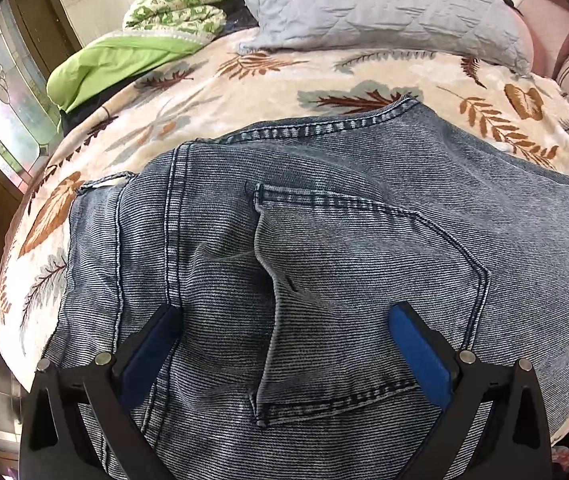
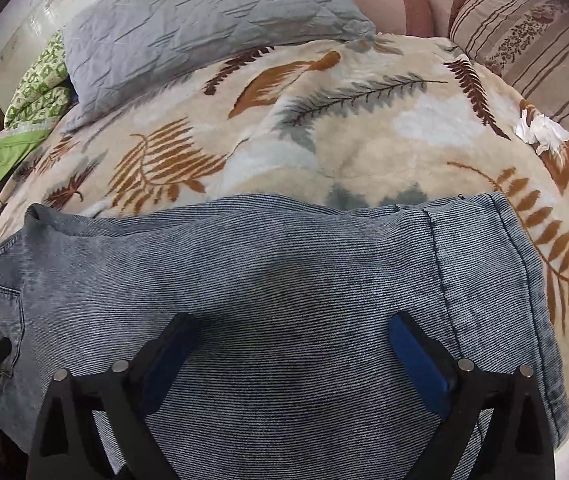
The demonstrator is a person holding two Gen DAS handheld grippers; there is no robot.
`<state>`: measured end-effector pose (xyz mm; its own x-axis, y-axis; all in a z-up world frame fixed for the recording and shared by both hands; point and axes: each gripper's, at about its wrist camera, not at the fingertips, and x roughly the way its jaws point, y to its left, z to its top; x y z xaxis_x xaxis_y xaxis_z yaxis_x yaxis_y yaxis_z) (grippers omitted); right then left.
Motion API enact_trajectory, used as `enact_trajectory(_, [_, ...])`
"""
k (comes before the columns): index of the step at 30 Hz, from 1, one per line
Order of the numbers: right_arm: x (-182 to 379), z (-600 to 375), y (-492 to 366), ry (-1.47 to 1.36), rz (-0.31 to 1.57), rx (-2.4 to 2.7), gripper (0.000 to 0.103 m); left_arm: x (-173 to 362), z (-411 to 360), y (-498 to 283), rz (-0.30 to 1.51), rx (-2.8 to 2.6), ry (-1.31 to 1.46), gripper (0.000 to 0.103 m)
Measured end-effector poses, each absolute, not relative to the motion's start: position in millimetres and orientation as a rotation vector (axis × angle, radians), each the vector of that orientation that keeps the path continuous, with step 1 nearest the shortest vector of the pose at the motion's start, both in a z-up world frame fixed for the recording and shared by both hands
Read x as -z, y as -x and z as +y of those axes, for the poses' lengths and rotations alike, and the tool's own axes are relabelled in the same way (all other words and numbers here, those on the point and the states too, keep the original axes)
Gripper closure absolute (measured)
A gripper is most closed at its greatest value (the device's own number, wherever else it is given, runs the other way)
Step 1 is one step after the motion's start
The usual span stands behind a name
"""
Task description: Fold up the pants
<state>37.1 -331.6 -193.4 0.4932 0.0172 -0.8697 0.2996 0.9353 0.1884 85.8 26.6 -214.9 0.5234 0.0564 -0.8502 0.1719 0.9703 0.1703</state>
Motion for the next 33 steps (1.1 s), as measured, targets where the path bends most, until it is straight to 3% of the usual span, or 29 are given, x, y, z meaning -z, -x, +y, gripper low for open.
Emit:
enact_trajectory(7, [180.3,-332.0,-26.5,-0.367,0.967,0.212,0.01,193.5,29.1,-80.6,1.066,0.004,-0.285,0.0])
enact_trajectory(14, [139.6,-312.8,-2.4,-0.283,0.761,0.131,0.041,146.3,61.0,-69.0,0.932,-0.121,-0.256,0.0])
enact_trajectory(25, [174.5,-260.2,-18.1,-0.093,0.96,0.008,0.044,190.8,69.2,-84.6,1.079,-0.193,-0.315,0.0])
enact_trajectory(33, [180.2,-265.7,-20.4,-0.136,0.978,-0.015,0.043,201.7,69.5,-81.7,1.053,-0.163,-0.323,0.0])
